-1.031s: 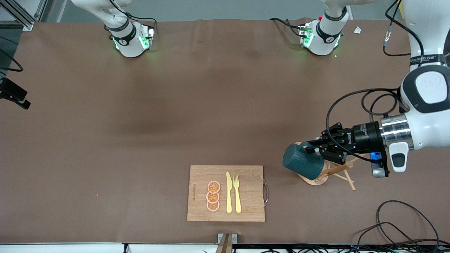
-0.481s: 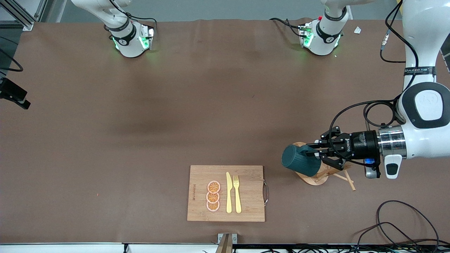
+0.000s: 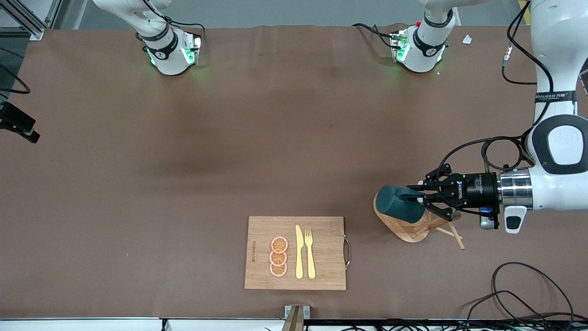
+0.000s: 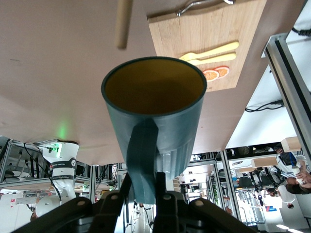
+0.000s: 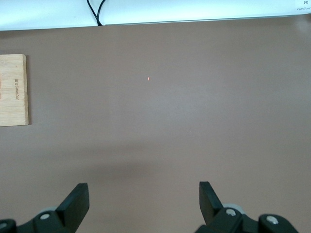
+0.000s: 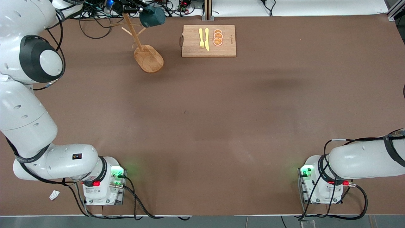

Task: Pass cup and hang on rack
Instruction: 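Hook the mug handle onto a rack peg with the left gripper, then open the left gripper and lift it off the mug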

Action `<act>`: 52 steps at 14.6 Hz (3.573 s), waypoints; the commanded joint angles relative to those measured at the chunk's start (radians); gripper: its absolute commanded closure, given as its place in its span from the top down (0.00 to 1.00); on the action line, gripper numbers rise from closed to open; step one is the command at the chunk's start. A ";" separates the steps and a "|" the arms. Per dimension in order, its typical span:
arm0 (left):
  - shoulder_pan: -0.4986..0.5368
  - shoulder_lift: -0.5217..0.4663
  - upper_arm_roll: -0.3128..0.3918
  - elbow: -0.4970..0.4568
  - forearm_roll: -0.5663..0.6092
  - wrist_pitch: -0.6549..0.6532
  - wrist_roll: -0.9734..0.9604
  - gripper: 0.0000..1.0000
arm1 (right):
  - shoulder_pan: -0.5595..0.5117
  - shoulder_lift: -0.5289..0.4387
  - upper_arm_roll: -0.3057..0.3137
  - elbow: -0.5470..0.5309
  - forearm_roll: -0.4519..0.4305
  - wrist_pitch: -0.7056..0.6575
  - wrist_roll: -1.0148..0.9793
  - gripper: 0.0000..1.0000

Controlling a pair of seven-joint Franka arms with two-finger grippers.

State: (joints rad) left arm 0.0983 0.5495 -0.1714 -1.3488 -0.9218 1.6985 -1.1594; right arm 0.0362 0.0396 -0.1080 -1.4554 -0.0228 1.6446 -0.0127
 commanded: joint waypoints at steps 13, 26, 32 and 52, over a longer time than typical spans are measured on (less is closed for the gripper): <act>0.096 0.044 -0.003 -0.003 0.072 -0.080 0.064 0.00 | -0.012 0.008 0.007 0.009 0.007 0.000 0.008 1.00; 0.097 0.073 -0.003 0.008 0.074 -0.080 0.060 0.73 | -0.012 0.008 0.007 0.009 0.007 0.000 0.008 1.00; 0.023 0.018 -0.017 0.043 0.174 -0.079 0.064 1.00 | -0.012 0.011 0.007 0.007 0.006 0.003 0.008 1.00; -0.218 -0.327 -0.036 0.057 1.005 -0.106 0.881 1.00 | -0.013 0.011 0.005 0.009 0.009 0.011 0.005 1.00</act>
State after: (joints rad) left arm -0.1351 0.2683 -0.2101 -1.2723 0.0629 1.6209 -0.3633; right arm 0.0359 0.0465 -0.1096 -1.4553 -0.0227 1.6519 -0.0124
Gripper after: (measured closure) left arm 0.000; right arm 0.000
